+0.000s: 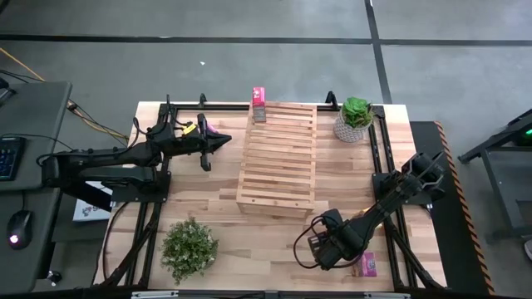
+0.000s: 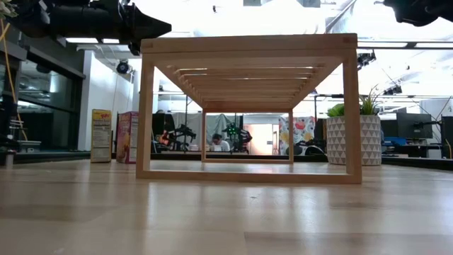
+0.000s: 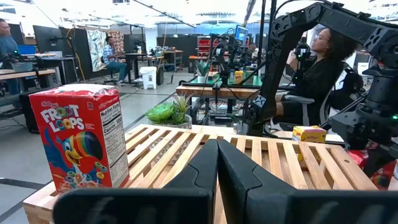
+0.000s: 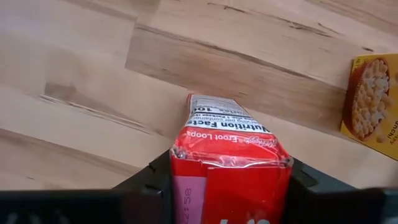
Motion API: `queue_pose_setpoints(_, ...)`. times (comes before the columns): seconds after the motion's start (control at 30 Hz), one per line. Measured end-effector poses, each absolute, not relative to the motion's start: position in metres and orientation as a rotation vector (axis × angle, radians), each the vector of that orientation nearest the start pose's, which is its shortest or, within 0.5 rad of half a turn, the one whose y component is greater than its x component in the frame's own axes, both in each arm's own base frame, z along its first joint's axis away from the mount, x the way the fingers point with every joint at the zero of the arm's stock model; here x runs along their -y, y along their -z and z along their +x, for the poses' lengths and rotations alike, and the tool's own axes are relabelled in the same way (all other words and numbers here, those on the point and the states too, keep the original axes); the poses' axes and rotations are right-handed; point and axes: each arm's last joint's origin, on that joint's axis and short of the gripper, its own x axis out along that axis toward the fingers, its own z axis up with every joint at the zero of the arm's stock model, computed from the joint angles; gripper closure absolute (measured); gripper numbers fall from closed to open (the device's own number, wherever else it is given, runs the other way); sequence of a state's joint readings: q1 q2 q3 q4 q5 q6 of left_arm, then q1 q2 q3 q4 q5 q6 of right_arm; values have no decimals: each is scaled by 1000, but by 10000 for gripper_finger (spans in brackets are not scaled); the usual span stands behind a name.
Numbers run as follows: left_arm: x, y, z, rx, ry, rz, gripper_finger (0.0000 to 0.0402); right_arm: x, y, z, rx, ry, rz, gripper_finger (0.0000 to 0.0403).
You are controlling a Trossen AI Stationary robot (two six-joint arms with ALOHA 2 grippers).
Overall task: Stack cereal on shelf
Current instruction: Put the red cereal box on the shelf aligned with the red cereal box
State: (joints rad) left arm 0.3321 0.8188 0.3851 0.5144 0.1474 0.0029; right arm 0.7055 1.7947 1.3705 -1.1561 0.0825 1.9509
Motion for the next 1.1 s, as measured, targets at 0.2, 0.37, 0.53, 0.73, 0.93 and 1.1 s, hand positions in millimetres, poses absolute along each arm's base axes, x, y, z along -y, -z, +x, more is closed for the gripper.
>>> queue_pose_setpoints(0.2,-56,-256,175,79,-185,22,398,-210,-218,249,-1320,942,915,257)
queue_pose_setpoints(0.37,-56,-256,175,85,-185,24,398,-216,-225,252,-1420,795,878,257)
queue_pose_setpoints(0.53,-56,-256,175,85,-185,24,398,-225,-252,264,-1412,535,812,258)
queue_pose_setpoints(0.73,-56,-256,175,85,-185,24,398,-234,-310,283,-1191,221,670,258)
queue_pose_setpoints(0.93,-56,-256,175,86,-185,24,398,-229,-387,290,-850,36,412,258)
queue_pose_setpoints(1.1,-56,-256,175,86,-185,24,398,-191,-437,292,-603,225,103,258)
